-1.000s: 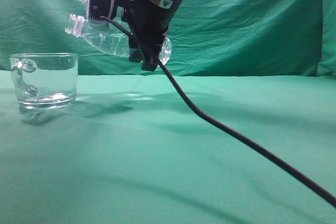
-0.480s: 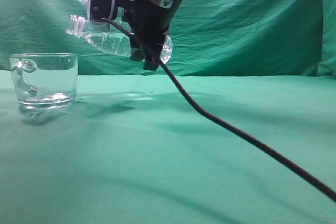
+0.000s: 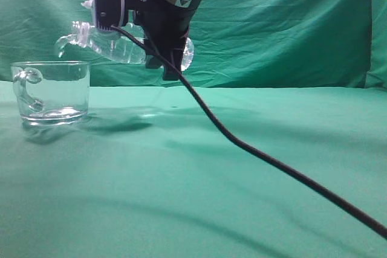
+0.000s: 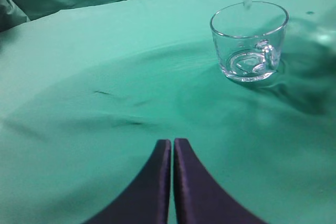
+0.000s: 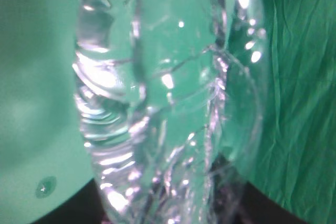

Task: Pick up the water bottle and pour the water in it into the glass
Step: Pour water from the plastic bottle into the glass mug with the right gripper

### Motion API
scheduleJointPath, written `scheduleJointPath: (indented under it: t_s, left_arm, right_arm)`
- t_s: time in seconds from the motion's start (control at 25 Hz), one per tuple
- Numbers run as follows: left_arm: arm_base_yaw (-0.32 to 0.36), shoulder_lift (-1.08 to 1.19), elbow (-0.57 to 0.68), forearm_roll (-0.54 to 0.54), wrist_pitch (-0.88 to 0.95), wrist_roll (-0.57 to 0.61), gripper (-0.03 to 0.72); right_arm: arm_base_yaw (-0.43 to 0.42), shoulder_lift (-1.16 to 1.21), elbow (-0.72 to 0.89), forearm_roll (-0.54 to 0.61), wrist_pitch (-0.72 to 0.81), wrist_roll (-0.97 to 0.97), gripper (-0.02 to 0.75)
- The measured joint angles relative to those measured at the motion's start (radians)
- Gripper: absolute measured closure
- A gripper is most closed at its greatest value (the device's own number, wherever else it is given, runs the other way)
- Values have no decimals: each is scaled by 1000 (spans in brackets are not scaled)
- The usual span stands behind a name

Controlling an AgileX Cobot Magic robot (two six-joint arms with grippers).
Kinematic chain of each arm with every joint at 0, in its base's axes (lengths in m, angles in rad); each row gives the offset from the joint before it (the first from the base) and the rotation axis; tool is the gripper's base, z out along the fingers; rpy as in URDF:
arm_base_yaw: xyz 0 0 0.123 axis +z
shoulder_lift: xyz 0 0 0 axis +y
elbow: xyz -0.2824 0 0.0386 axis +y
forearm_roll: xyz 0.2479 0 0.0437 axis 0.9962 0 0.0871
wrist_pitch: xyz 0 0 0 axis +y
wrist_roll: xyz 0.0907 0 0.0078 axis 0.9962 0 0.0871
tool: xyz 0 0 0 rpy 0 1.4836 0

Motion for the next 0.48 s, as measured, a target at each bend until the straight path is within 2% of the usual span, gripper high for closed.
scheduleJointPath:
  t_s: [0.48]
  left_arm:
    - [0,0,0,0,0,0,688]
  right_arm:
    - [13,0,0,0,5,-47,425]
